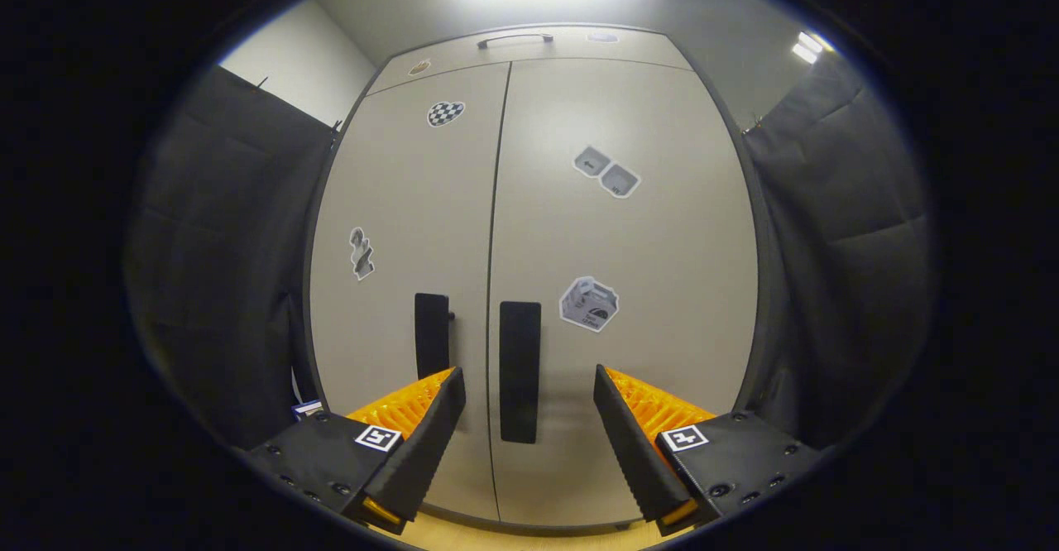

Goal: Open the right door of the double-door shoe cabinet with the right hand, and open the left door with the left hand.

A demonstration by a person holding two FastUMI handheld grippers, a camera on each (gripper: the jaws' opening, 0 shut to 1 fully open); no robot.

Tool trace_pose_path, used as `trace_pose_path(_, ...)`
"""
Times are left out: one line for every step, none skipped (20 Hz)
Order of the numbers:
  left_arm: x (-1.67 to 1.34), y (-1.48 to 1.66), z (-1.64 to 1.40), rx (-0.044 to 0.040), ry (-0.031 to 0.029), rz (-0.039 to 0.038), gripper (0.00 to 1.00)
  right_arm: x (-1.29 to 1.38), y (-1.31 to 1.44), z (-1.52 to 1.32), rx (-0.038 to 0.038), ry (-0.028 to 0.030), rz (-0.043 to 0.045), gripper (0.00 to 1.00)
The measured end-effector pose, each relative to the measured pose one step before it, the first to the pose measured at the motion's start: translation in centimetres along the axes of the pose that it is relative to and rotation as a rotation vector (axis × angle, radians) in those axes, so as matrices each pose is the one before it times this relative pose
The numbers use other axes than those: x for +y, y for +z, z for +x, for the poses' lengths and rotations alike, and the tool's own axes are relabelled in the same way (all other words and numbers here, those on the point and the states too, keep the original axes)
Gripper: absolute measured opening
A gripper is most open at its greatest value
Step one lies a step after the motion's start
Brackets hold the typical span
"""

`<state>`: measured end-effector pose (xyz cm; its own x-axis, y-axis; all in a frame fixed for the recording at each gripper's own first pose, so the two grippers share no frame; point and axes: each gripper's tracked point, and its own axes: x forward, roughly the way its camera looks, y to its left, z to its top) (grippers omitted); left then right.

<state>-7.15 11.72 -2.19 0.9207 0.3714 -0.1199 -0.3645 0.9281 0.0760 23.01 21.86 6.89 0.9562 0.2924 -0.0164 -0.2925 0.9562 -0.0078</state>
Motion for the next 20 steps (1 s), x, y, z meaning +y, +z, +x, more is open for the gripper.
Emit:
trace_pose_path(0.176,-0.112,0.012,0.00530,0.00424,-0.00177,0.92,0.288,-0.102,0.575,0.00366,0.00318,-0.00860,0.98)
trace_pose_path(0.196,-0.206,-0.005,0.00406,0.00392,-0.00150,0.92,0.165,-0.181,0.571,0.00631,-0.00152,-0.00268,0.98)
trace_pose_path(0.227,-0.112,-0.034,0.00300,0.00440,-0.00100,0.92,0.286,-0.245,0.549,0.00758,0.00521,-0.00028,0.98)
trace_pose_path(0.284,-0.151,-0.050,0.00188,0.00571,-0.00154,0.92,0.022,-0.223,0.505,0.00571,-0.00548,-0.00412,0.98)
trace_pose_path(0.253,0.023,-0.036,0.00192,0.00467,-0.00268,0.92,-0.273,-0.176,0.564,0.00268,-0.01209,0.00373,0.88)
trace_pose_path(0.233,-0.115,-0.183,0.00038,0.00566,-0.00240,0.91,-0.086,-0.093,0.434,0.00492,-0.00615,0.01124,0.81)
trace_pose_path(0.235,0.063,0.044,0.00098,0.00587,-0.00097,0.92,-0.272,-0.085,0.486,0.00223,-0.01374,0.00695,0.73)
trace_pose_path(0.262,-0.167,-0.105,0.00114,0.00460,0.00025,0.91,-0.217,-0.226,0.379,0.01222,-0.00511,0.00814,0.69)
trace_pose_path(0.278,-0.093,-0.003,0.00260,0.00524,0.00164,0.92,-0.041,-0.270,0.380,0.01625,-0.00124,0.01182,0.70)
trace_pose_path(0.330,-0.144,-0.115,0.00227,0.00515,0.00123,0.92,0.032,-0.272,0.282,0.01973,0.00508,0.01450,0.68)
trace_pose_path(0.188,-0.071,0.083,0.00283,0.00417,-0.00028,0.92,0.183,-0.239,0.301,0.01400,0.01113,0.01434,0.70)
trace_pose_path(0.153,-0.053,-0.065,0.00249,0.00330,-0.00170,0.92,0.074,-0.145,0.298,0.01334,0.00803,0.00957,0.68)
trace_pose_path(0.100,-0.035,0.101,0.00238,0.00267,-0.00306,0.92,-0.032,-0.342,0.363,0.01958,0.00214,0.01190,0.68)
trace_pose_path(0.160,-0.104,0.010,0.00260,0.00129,-0.00384,0.92,-0.067,-0.607,0.279,0.02097,-0.00095,0.01528,0.68)
trace_pose_path(0.059,0.046,-0.001,0.00080,0.00091,-0.00232,0.92,0.186,0.527,0.247,-0.00289,0.00756,0.03566,0.53)
trace_pose_path(0.091,0.003,0.041,-0.00134,0.00243,0.00130,0.92,0.110,-0.242,-0.187,0.00953,0.00394,0.01805,0.39)
trace_pose_path(0.116,0.100,0.007,-0.00198,0.00223,0.00301,0.92,-0.038,-0.006,-0.102,-0.00079,-0.00266,0.00192,0.42)
trace_pose_path(0.082,0.005,-0.042,-0.00150,0.00016,0.00193,0.92,-0.018,-0.010,-0.007,0.00201,-0.00398,-0.01298,0.34)
trace_pose_path(0.079,0.082,0.047,0.00006,-0.00118,0.00090,0.92,-0.017,-0.160,-0.015,0.00561,-0.00474,-0.01880,0.34)
trace_pose_path(0.021,0.022,-0.126,0.00026,-0.00113,-0.00060,0.92,-0.109,-0.076,-0.224,0.01142,-0.00397,-0.00582,0.34)
